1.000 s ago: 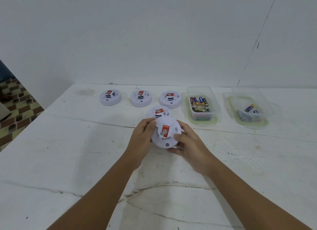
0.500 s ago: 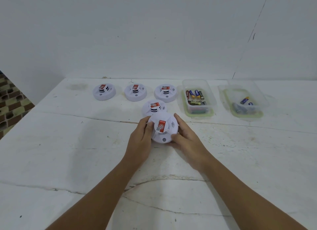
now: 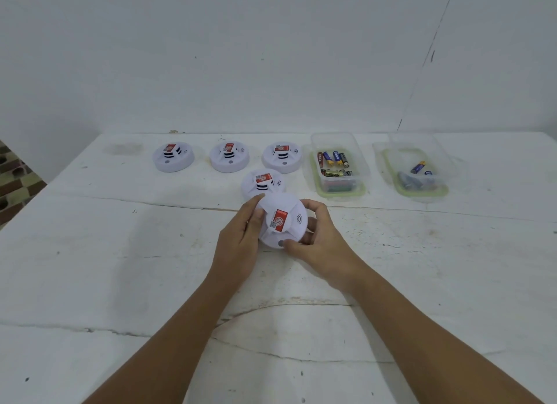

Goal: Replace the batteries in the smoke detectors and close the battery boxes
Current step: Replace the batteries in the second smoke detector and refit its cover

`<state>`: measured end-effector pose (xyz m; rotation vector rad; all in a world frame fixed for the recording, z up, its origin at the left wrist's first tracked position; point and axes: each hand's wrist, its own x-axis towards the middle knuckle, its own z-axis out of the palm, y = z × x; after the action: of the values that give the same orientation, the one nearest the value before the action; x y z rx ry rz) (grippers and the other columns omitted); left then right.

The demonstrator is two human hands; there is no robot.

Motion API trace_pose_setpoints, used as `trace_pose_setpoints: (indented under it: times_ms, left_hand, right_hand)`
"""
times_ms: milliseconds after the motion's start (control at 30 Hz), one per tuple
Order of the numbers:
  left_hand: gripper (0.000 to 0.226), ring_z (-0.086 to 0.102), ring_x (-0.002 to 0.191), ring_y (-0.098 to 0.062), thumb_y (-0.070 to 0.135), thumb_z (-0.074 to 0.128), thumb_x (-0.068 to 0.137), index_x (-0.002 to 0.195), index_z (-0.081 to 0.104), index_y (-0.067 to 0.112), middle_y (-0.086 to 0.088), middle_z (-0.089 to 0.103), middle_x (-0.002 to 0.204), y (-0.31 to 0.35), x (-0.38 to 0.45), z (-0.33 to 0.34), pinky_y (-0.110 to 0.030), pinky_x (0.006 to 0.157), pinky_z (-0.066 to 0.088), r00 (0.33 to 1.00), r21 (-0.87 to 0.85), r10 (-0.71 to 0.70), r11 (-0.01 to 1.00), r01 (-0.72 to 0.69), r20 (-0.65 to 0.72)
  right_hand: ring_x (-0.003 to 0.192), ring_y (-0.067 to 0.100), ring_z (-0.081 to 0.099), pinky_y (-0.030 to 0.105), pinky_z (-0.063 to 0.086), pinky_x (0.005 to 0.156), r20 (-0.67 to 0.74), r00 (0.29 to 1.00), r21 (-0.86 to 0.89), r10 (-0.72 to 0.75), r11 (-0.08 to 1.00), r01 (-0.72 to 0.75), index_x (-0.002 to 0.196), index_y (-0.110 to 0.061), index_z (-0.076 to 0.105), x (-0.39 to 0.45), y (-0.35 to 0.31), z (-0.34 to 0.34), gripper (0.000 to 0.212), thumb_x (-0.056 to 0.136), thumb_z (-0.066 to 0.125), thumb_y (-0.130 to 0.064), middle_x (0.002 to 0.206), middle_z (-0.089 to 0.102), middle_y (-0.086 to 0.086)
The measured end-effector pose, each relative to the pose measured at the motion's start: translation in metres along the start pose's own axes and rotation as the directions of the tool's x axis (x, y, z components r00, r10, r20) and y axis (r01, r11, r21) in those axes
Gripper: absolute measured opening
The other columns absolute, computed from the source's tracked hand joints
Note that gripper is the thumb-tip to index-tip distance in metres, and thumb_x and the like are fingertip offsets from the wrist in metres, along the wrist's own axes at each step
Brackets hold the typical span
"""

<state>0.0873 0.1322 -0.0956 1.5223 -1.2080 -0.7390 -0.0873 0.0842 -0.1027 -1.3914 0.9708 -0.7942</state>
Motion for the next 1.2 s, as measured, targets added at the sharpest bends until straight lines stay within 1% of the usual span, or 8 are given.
trace_pose_setpoints:
  times_ms: [167, 367, 533, 667, 767, 900, 1067, 1200]
  left_hand:
    - [0.039, 0.052, 0.123, 0.017, 0.038, 0.043, 0.11, 0.147, 0.056, 0.034, 0.019, 0.061, 0.14, 0.001, 0.0001, 0.0001, -0.003, 0.096, 0.044, 1.0, -0.013, 0.005, 1.0, -0.005, 0.011]
    - [0.038, 0.055, 0.117, 0.018, 0.036, 0.043, 0.11, 0.145, 0.058, 0.033, 0.023, 0.064, 0.133, 0.0034, -0.0018, 0.0003, -0.002, 0.089, 0.044, 1.0, -0.011, 0.016, 1.0, -0.016, 0.013]
    - [0.037, 0.059, 0.119, 0.01, 0.039, 0.045, 0.11, 0.143, 0.059, 0.036, 0.022, 0.068, 0.13, 0.0024, -0.0024, 0.0002, -0.009, 0.094, 0.049, 1.0, 0.012, 0.03, 0.999, -0.03, 0.003]
    - [0.036, 0.06, 0.121, 0.006, 0.037, 0.045, 0.11, 0.143, 0.06, 0.034, 0.02, 0.068, 0.131, 0.0014, -0.0021, 0.0001, -0.013, 0.097, 0.05, 0.999, 0.029, 0.049, 0.998, -0.049, 0.003]
    - [0.037, 0.059, 0.12, 0.008, 0.036, 0.045, 0.11, 0.143, 0.06, 0.032, 0.019, 0.068, 0.131, 0.002, -0.0022, 0.0005, -0.008, 0.094, 0.048, 0.999, 0.03, 0.051, 0.998, -0.051, -0.002]
    - [0.038, 0.059, 0.118, 0.011, 0.037, 0.045, 0.11, 0.144, 0.059, 0.031, 0.018, 0.067, 0.133, 0.0017, -0.0017, 0.0008, -0.005, 0.092, 0.046, 0.999, 0.039, 0.046, 0.998, -0.046, -0.005]
    - [0.038, 0.062, 0.118, 0.005, 0.038, 0.044, 0.11, 0.144, 0.059, 0.033, 0.016, 0.069, 0.13, 0.0016, -0.0018, 0.0002, -0.009, 0.092, 0.049, 0.999, 0.036, 0.042, 0.998, -0.042, 0.002]
    - [0.039, 0.061, 0.12, 0.005, 0.039, 0.044, 0.11, 0.145, 0.058, 0.033, 0.016, 0.068, 0.133, 0.0007, -0.0019, -0.0001, -0.011, 0.095, 0.05, 0.999, 0.042, 0.048, 0.998, -0.048, 0.009]
  right_hand:
    - [0.104, 0.021, 0.074, 0.051, 0.06, 0.095, 0.025, 1.0, -0.048, -0.006, 0.999, 0.008, 0.134, -0.042, 0.041, 0.0026, 0.0028, 0.0005, 0.074, 0.08, 0.083, -0.016, 0.121, 0.07, 0.0]
    - [0.111, 0.014, 0.069, 0.04, 0.061, 0.096, 0.053, 0.998, -0.064, -0.03, 0.997, 0.033, 0.136, -0.041, 0.042, 0.0037, 0.0042, -0.0015, 0.072, 0.082, 0.08, -0.011, 0.122, 0.069, -0.01]
    - [0.115, 0.01, 0.067, 0.036, 0.059, 0.096, 0.062, 0.997, -0.069, -0.048, 0.996, 0.052, 0.144, -0.033, 0.043, 0.0043, 0.0032, -0.0024, 0.074, 0.082, 0.078, -0.011, 0.122, 0.067, -0.016]
    - [0.118, 0.011, 0.065, 0.034, 0.059, 0.096, 0.08, 0.995, -0.066, -0.061, 0.996, 0.066, 0.146, -0.031, 0.042, 0.0045, 0.0016, -0.0036, 0.073, 0.086, 0.075, -0.007, 0.128, 0.065, -0.011]
    - [0.123, 0.012, 0.062, 0.035, 0.058, 0.099, 0.096, 0.993, -0.064, -0.071, 0.995, 0.077, 0.146, -0.033, 0.042, 0.0047, 0.0002, -0.0044, 0.073, 0.085, 0.074, -0.008, 0.133, 0.062, -0.008]
    - [0.121, 0.01, 0.063, 0.032, 0.058, 0.097, 0.093, 0.992, -0.068, -0.082, 0.994, 0.088, 0.144, -0.035, 0.042, 0.0041, 0.0001, -0.0037, 0.071, 0.087, 0.073, -0.006, 0.132, 0.062, -0.01]
    - [0.121, 0.01, 0.064, 0.034, 0.058, 0.098, 0.091, 0.992, -0.067, -0.088, 0.993, 0.094, 0.143, -0.037, 0.043, 0.0034, 0.0007, -0.0039, 0.072, 0.087, 0.071, -0.002, 0.13, 0.064, -0.012]
    - [0.123, 0.011, 0.063, 0.036, 0.058, 0.1, 0.1, 0.989, -0.08, -0.109, 0.99, 0.117, 0.146, -0.034, 0.04, 0.002, 0.0002, -0.0036, 0.073, 0.088, 0.071, -0.003, 0.133, 0.061, -0.009]
